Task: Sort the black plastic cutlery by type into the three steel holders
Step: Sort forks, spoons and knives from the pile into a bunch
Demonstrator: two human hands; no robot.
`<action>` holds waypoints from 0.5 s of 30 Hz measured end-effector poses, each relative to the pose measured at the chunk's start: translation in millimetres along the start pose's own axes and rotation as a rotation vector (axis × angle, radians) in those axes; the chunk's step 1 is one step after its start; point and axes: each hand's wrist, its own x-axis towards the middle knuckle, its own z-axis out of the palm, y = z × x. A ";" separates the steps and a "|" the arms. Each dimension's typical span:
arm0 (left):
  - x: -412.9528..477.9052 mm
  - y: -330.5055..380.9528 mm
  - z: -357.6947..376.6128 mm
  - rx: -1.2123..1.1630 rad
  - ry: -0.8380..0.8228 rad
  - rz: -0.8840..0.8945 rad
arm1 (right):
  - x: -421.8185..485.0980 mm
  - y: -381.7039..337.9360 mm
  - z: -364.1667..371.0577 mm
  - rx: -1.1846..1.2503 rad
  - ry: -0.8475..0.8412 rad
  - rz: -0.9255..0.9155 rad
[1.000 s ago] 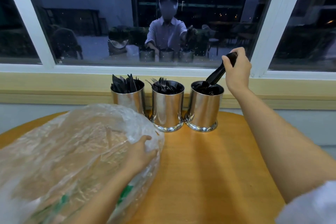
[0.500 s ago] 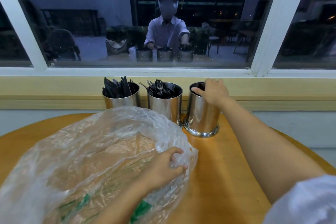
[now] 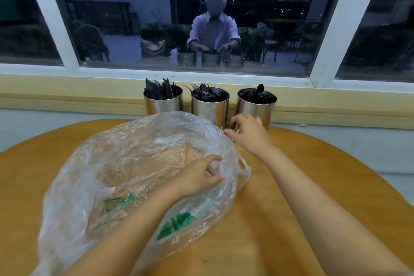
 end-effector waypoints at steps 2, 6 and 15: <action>-23.8 -0.6 -14.2 0.020 0.130 -0.017 | -25.7 -5.7 17.5 0.008 -0.082 0.018; -79.5 -27.7 -47.1 0.094 0.444 -0.065 | -67.8 -14.5 40.6 0.082 -0.041 0.086; -175.0 -106.3 -78.8 0.156 0.685 -0.536 | -107.2 -26.1 74.0 0.523 0.015 0.320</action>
